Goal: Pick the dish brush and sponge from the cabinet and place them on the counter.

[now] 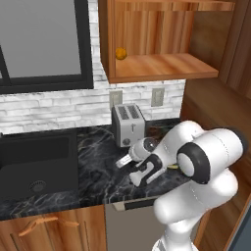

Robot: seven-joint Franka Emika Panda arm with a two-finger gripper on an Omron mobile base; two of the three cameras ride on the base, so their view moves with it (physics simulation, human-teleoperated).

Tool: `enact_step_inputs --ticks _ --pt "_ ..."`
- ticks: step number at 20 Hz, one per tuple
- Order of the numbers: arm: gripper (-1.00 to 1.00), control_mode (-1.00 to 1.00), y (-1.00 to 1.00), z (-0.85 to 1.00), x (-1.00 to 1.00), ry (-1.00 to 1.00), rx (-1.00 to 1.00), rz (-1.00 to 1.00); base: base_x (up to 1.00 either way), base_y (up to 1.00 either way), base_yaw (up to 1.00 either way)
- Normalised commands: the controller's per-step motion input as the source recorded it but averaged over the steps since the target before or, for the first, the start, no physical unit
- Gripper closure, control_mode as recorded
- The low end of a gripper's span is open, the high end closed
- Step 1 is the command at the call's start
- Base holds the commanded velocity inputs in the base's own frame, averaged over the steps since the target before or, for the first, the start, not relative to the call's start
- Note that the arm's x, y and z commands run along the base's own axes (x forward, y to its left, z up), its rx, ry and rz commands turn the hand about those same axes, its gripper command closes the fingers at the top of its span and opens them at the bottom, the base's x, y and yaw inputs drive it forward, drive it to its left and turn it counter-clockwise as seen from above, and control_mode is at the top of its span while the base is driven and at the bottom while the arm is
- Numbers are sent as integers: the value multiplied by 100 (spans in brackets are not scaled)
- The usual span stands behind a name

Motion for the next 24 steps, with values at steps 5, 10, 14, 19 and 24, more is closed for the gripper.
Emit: enact_step_inputs --ticks 5,10,14,19,24 --pt "-100 -100 -25 68 -22 1 5 0 0 0 0" --pt "-100 -100 -29 73 -27 5 3 0 0 0 0" --pt "-100 -100 -32 63 -42 6 1 -1 0 0 0" --pt "-100 -100 -17 55 -50 4 0 -3 0 0 0" --pt "-100 -100 -3 54 -64 0 0 -1 0 0 0"
